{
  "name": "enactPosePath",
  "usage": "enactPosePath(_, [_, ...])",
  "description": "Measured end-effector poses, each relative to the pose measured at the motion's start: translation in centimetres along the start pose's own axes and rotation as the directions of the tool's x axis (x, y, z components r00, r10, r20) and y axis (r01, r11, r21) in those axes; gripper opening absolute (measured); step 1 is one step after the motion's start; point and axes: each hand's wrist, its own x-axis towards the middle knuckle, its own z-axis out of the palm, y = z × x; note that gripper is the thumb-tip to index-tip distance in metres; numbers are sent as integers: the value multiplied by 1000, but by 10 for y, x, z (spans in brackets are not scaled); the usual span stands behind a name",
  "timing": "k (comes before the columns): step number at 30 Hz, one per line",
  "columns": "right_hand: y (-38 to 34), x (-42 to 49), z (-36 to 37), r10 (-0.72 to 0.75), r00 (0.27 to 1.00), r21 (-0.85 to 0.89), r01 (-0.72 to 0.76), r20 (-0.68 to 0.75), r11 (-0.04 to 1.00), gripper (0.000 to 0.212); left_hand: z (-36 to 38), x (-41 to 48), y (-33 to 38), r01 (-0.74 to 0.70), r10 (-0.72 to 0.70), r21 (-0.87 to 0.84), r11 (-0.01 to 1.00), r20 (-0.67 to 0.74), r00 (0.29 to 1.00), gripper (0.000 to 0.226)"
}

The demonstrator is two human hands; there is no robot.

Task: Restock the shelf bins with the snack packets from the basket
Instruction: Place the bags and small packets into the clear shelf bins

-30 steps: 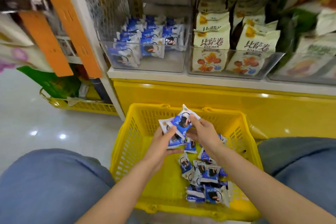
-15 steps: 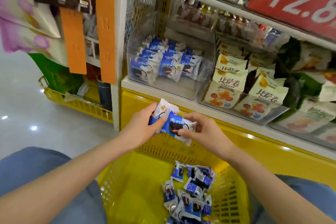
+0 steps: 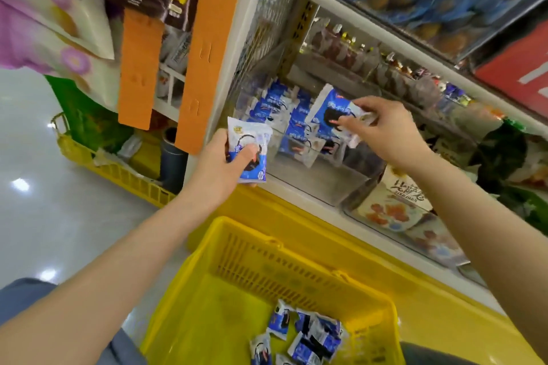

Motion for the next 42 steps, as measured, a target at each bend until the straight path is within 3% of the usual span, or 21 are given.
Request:
enactPosePath(2, [3,21,11,70,988,-47,-64,140,997,44,-2,4,1,3,-3,7,1000,-13,1000,18])
enactPosePath(6, [7,46,30,37,885,-99,10,465,995,39,-3,10,0,-1,1,19,1000,-21,1000,20])
enactPosePath(11, [15,57,54,52,816,-195,76,575,978,26,1,14,-1,15,-15,-7,1000,-14,1000,21])
enactPosePath(14, [20,54,65,44,825,-176,68,564,982,27,3,16,-4,27,-27,-38,999,7,1000,20])
enactPosePath(18, [21,49,64,36,848,-139,45,529,989,23,6,16,-5,124,-112,-213,969,63,992,8])
enactPosePath(21, [10,37,54,14,961,-42,-2,276,999,22,9,13,-6,206,-168,-305,930,147,975,13])
enactPosePath(24, [-17,13,44,-79,993,137,66,86,988,13,10,9,-6,264,-154,-382,886,294,943,24])
enactPosePath(27, [-39,-10,36,-200,964,157,173,173,972,16,12,4,-6,209,-67,-320,924,401,913,30])
enactPosePath(30, [-45,-24,32,-212,921,123,181,326,976,17,14,-1,-7,169,-55,-237,957,425,904,37])
enactPosePath(34, [-41,-39,21,-136,919,289,26,369,957,18,7,-4,-4,302,-131,-424,854,385,914,39])
enactPosePath(35, [-39,-45,19,-111,909,342,-37,403,939,17,6,-5,-2,296,-137,-435,851,360,923,37])
enactPosePath(37, [-33,-60,20,-75,890,360,-103,449,927,20,6,-8,-1,176,-94,-295,939,270,958,34])
enactPosePath(39, [-28,-77,25,-56,924,342,-83,379,936,24,11,-14,2,-16,34,-96,995,190,981,24])
enactPosePath(42, [-25,-98,30,-47,969,371,-47,242,928,20,21,-27,1,-152,157,-37,988,228,961,25])
